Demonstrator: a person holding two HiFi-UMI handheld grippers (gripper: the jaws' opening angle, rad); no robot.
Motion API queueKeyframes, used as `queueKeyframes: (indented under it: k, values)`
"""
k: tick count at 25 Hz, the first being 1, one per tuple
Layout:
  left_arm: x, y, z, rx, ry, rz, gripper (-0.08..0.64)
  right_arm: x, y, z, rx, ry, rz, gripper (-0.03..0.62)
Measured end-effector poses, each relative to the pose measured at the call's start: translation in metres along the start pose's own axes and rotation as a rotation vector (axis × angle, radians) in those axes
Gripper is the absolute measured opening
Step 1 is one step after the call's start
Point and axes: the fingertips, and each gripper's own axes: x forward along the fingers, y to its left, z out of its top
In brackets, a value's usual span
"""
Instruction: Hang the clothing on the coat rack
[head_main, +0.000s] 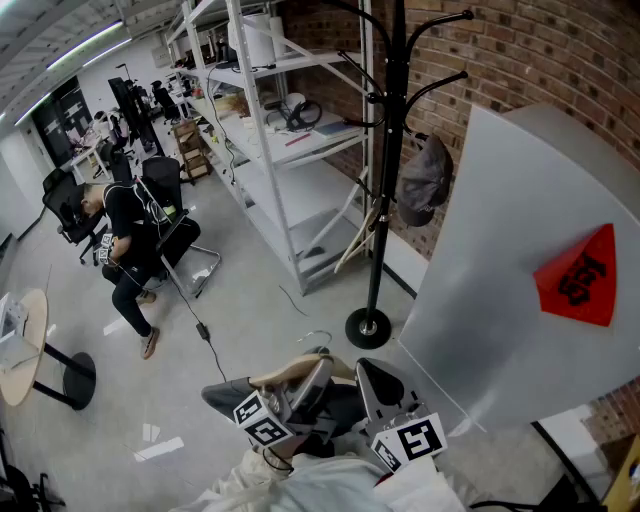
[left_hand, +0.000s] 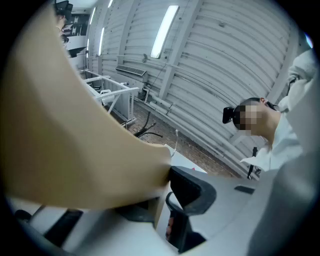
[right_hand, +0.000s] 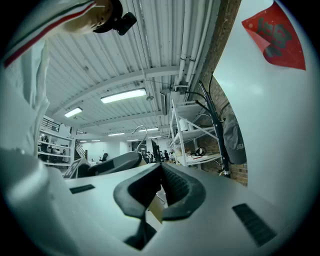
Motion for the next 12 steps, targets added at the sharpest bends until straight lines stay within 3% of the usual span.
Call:
queueKeyframes:
  k: [12]
  values:
    - [0.022,0.052,0.022,0.020,0.007,-0.020,0.102,0.044,-0.029,-0.008,-0.002,0.007,-0.049,0.024]
